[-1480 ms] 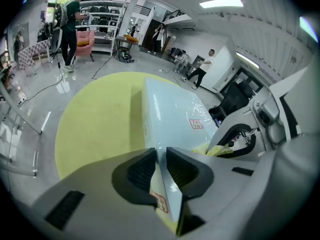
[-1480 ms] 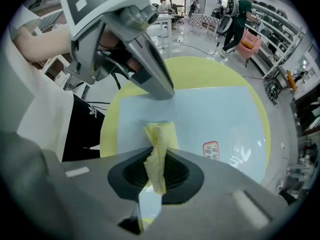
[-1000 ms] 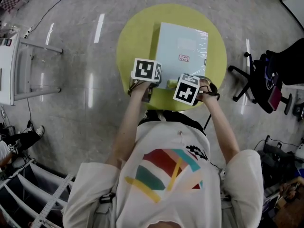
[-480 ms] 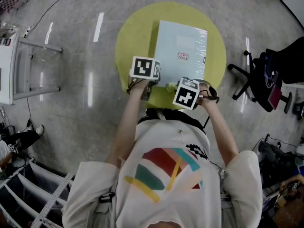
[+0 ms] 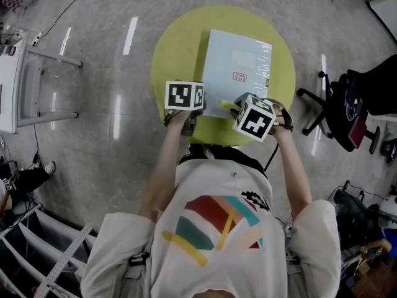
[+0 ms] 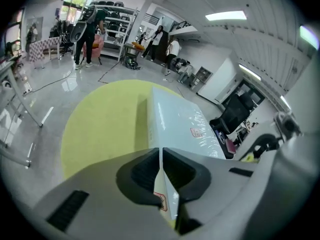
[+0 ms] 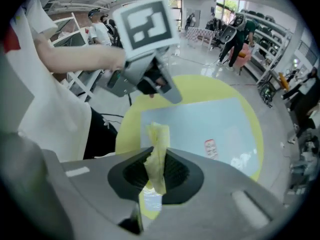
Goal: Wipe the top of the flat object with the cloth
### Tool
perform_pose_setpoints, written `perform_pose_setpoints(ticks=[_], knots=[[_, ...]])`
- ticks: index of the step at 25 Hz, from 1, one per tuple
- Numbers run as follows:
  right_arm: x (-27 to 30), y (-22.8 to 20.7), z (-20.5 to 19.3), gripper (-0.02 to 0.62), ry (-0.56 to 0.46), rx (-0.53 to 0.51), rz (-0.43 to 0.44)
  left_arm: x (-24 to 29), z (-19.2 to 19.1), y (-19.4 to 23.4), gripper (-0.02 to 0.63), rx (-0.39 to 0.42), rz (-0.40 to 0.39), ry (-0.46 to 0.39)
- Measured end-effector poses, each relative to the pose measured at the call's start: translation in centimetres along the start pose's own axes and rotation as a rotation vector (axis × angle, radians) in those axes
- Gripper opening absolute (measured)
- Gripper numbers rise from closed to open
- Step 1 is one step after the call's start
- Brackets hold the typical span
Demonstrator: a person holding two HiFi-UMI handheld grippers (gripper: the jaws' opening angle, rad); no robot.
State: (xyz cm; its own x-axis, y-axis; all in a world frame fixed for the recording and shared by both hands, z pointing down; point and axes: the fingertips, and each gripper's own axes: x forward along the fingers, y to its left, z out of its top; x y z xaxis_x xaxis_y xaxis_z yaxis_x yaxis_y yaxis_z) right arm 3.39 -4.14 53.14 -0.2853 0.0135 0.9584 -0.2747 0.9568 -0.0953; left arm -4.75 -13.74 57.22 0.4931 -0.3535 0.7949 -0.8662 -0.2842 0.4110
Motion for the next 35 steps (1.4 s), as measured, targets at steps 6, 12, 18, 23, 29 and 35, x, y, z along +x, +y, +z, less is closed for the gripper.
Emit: perform_pose_setpoints(ticks=[6,12,18,23,29,35], knots=[[-7.0,-11.1,4.3,0.028,-0.138,-0.002,-0.299,-3.7,1.4,2.0,0.015,-0.062,0.073,-0.138],[-6.2,-19.5,8.7,0.028,-0.159,-0.008,-0.316,-6.0,-0.6,4.5,0.015,-0.129,0.136,-0.180],[0.1,-25.6,8.8,0.027,-0.071,0.054,-0.276,-8.6,-2.3,5.7,0.015,-0.169,0.124,-0.269],[2.3,-26.7,8.1,0.026,0.014,0.053,-0.264,-9.9,-4.2,6.3,0.015,-0.181,0.162,-0.281],[3.2,-26.7,8.2,0.026,0.048,0.060,-0.222,-9.6,-5.1,5.9,0.017,-0.209,0.143,-0.284],[3.6,-24.2,8.3,0.026,0.070,0.078,-0.172,-8.7,-5.6,5.4,0.017,-0.221,0.116,-0.289]])
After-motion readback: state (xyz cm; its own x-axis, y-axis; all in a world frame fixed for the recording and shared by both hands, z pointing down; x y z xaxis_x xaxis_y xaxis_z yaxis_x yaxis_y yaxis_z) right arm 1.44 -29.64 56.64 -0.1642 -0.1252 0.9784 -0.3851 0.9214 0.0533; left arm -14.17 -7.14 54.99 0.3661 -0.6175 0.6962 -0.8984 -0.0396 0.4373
